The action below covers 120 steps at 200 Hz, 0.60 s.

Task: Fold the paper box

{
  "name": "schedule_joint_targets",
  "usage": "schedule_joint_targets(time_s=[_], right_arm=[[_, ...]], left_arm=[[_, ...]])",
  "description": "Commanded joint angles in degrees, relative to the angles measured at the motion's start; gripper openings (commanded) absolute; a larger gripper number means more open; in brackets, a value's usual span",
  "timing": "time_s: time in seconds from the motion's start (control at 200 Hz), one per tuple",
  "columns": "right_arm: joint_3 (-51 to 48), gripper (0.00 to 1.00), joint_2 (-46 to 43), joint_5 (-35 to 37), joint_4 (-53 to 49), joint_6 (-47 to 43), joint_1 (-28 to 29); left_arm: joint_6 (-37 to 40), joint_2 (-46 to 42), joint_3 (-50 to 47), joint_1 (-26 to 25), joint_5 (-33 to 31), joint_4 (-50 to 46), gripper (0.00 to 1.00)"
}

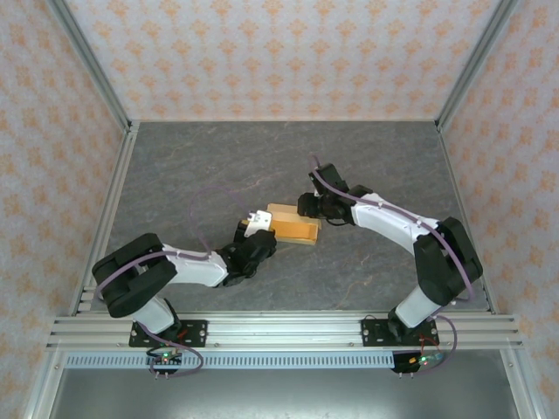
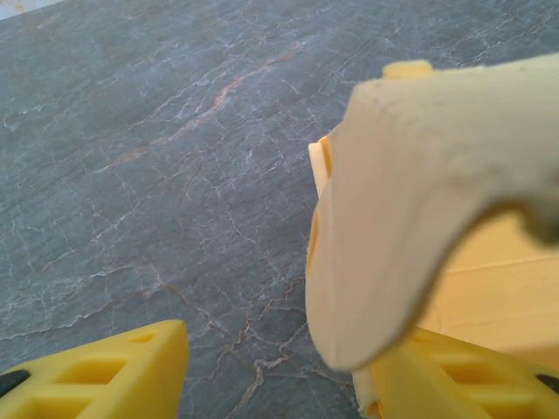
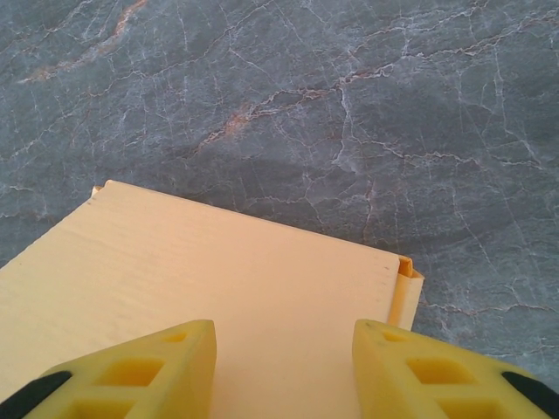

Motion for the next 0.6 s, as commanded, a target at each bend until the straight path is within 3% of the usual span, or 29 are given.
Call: schedule_joint_targets(time_s=[0.0,0.26,0.596], right_arm=[[-1.08,0.45,-1.53,2.04,1.1,0.48,0.43],[-1.62,0.45,-1.41,3.02,1.22,-0.15,0.56],[-2.5,0.44,-0.61,4.24,2.3,-0.49,1.29]], left_arm=[[-2.0,-2.23,-1.39,-0.55,0.51,-2.77,0.59],[-4.12,-9.88,-4.01,-0.55,4.64,-8.49,0.62],[-6.41,-27.59,-6.57,-0.49,7.74,-24.02,0.62]])
